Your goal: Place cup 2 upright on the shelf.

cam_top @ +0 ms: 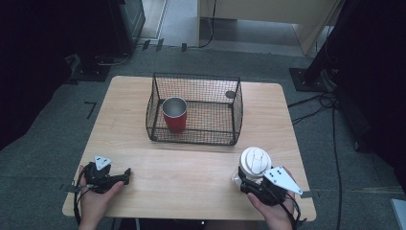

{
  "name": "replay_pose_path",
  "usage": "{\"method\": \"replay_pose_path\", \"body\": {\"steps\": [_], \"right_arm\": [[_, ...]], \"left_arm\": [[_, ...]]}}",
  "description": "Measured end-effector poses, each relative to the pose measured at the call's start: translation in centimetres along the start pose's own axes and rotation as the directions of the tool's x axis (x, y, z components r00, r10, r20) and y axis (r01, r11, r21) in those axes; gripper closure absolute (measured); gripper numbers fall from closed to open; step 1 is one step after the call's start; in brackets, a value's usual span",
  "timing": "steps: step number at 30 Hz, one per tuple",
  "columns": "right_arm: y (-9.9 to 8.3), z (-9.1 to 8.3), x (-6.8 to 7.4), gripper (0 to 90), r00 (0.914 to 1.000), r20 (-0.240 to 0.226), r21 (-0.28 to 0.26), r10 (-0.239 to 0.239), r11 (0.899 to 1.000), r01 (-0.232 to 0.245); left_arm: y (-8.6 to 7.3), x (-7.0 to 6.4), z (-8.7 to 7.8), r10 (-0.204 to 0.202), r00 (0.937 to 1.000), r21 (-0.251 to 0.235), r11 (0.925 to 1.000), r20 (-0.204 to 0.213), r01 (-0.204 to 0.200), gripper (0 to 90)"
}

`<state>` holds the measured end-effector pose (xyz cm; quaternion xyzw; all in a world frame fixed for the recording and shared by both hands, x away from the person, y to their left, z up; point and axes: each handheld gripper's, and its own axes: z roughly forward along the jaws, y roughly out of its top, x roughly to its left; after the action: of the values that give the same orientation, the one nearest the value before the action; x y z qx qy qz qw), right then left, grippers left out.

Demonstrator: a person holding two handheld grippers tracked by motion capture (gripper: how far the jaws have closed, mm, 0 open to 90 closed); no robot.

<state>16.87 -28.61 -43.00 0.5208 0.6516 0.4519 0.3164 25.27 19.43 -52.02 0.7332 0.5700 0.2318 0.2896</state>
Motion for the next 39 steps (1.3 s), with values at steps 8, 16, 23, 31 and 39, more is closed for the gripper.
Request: {"method": "replay_pose_path", "body": {"steps": [8,16,23,31,39], "right_arm": [[1.8,0.5,1.1,16.2,0.999,-0.031,-0.019,-0.03,0.999,0.03],[3.0,0.9,1.9,16.2,0.9983,-0.046,-0.08,-0.035,0.996,0.031],[4.3,1.3,3.1,16.2,0.9971,-0.036,-0.184,-0.068,0.981,0.06],[5.6,1.3,3.4,16.2,0.9979,-0.019,-0.267,-0.063,0.962,0.055],[7.3,2.0,3.7,16.2,0.9974,0.002,-0.302,-0.073,0.951,0.07]], "left_arm": [[0.0,0.0,0.0,0.0,1.0,0.0,1.0,0.0,0.0,0.1],[0.0,0.0,0.0,0.0,1.0,0.0,1.0,0.0,0.0,0.2],[0.0,0.0,0.0,-0.001,1.0,-0.001,1.0,0.0,0.001,0.1],[0.0,0.0,0.0,0.0,1.0,-0.001,1.0,0.0,0.0,0.1],[0.0,0.0,0.0,0.0,1.0,0.0,1.0,0.0,0.0,0.1]]}}
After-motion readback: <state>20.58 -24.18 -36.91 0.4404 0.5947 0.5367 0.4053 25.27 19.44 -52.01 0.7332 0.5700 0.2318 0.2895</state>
